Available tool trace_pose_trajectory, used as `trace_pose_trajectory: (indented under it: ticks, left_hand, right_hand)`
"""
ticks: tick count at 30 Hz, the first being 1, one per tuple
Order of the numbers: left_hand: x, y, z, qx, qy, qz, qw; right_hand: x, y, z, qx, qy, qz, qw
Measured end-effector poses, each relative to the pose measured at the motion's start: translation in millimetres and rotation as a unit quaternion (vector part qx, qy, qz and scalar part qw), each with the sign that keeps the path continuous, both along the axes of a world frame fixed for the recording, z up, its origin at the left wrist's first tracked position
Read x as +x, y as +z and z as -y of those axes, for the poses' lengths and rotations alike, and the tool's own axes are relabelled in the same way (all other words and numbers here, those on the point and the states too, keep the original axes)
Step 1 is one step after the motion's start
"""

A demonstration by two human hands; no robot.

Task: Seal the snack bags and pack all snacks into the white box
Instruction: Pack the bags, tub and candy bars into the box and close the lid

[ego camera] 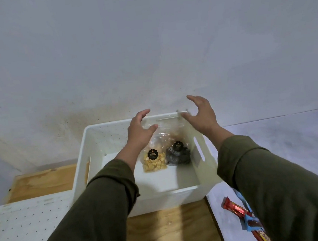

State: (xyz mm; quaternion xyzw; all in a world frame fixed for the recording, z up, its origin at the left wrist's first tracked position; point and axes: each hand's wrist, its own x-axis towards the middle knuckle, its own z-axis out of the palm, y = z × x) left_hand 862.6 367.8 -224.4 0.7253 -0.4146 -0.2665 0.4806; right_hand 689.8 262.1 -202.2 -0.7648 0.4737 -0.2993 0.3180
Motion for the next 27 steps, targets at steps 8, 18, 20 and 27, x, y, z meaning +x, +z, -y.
trace_pose_trajectory:
  ticks: [8,18,20,27]
  left_hand:
    - [-99.0,52.6,36.4,-0.012,-0.08,-0.025,0.996]
    - [-295.0,79.4,78.4,0.036,-0.235,0.139,0.961]
    - [-339.9,71.7,90.3,0.063,-0.256,0.154,0.952]
    - [-480.2,34.4,123.4,0.122,-0.287,0.215,0.925]
  right_hand:
    - [-122.9,44.4,-14.8,-0.013,-0.087,-0.014,0.996]
    - [-343.8,59.2,-5.5,-0.021,-0.222,-0.109,0.969]
    - [-389.1,56.2,-6.0,-0.017,-0.225,-0.132,0.965]
    - [-531.5,32.9,5.3,0.016,-0.255,-0.171,0.952]
